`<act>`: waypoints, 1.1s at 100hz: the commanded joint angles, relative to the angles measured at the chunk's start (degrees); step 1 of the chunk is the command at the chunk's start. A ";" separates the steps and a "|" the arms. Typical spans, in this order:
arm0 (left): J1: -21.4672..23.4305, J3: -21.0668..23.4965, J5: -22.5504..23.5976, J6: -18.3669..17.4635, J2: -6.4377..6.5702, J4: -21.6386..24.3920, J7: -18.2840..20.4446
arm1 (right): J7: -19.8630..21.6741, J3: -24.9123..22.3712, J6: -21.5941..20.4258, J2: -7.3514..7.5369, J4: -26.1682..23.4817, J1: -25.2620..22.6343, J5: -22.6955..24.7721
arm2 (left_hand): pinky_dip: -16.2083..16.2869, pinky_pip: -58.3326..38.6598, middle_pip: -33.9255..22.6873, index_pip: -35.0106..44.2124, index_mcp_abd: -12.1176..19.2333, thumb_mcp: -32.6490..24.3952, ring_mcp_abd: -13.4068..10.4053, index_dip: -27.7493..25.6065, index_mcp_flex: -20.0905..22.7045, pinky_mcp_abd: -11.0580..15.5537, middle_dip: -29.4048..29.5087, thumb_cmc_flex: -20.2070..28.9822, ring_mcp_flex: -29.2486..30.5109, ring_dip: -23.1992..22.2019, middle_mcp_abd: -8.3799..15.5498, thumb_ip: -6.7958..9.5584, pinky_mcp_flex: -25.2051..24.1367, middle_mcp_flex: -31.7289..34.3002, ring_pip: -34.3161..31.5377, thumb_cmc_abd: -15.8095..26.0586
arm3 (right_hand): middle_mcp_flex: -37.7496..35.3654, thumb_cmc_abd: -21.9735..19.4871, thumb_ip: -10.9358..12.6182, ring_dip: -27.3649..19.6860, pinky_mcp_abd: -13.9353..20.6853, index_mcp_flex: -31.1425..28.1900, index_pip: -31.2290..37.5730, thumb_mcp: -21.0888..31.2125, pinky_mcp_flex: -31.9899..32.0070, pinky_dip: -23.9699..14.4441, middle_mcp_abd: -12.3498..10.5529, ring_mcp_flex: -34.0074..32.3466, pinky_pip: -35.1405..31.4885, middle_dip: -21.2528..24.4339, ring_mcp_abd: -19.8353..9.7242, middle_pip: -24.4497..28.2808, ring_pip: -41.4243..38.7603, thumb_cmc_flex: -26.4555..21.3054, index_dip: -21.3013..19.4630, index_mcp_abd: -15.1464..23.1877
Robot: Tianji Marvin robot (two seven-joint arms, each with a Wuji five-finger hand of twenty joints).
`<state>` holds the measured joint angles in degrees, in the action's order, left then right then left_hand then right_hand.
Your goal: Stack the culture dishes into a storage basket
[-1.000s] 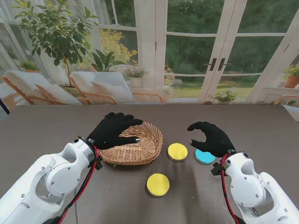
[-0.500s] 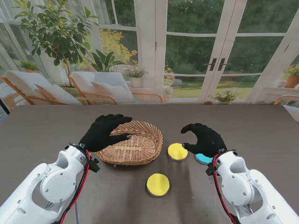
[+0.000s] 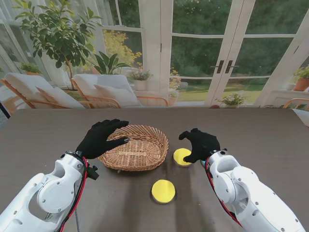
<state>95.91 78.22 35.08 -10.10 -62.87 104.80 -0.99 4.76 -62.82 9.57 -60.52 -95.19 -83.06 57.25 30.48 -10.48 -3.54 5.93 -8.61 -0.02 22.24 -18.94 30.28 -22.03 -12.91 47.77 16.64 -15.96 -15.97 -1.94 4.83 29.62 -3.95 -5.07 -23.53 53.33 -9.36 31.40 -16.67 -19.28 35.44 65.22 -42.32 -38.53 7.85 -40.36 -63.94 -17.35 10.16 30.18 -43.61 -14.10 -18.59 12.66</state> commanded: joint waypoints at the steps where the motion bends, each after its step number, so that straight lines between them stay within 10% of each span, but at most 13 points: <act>1: 0.55 0.36 -0.13 0.02 -0.29 -0.03 0.66 | 0.43 1.55 0.83 -0.41 1.63 1.09 0.92 | 0.65 -0.21 0.70 0.05 -0.23 0.50 0.46 0.48 0.46 -0.93 -0.42 1.16 1.27 -0.45 -0.34 1.63 -0.07 0.12 -0.38 2.45 | 2.83 4.43 -2.05 2.31 1.78 2.48 -0.45 2.25 16.99 -2.69 -1.73 -2.40 -5.97 -0.59 -1.39 1.12 -5.11 2.53 -1.58 1.57; 110: -0.03 0.68 -2.87 1.91 0.26 0.50 5.14 | -4.80 23.86 16.93 -3.31 22.55 17.25 -7.67 | 1.43 0.54 0.78 0.33 -1.21 0.52 0.82 0.37 1.67 -0.56 -0.51 1.61 0.99 -0.73 -1.24 1.76 -0.94 0.14 0.01 3.15 | 9.60 9.11 -3.49 4.10 7.39 9.63 -2.62 4.49 9.37 -7.89 1.29 -6.51 -21.59 -4.14 -7.24 6.56 -22.36 5.47 -6.73 2.18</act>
<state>95.82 78.97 32.42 -8.56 -62.64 105.13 2.77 -0.93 -39.48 26.08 -63.35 -73.26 -66.16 49.90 31.29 -10.49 -3.54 6.32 -9.42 -0.02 22.60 -18.93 30.94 -22.07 -12.91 47.80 16.66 -16.05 -17.05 -1.94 4.83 29.62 -3.95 -5.07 -17.01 59.23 -11.05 35.85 -10.78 -11.90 33.43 65.38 -42.32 -44.38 7.30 -45.33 -81.93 -20.51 3.72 36.03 -64.36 -11.14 -23.99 14.08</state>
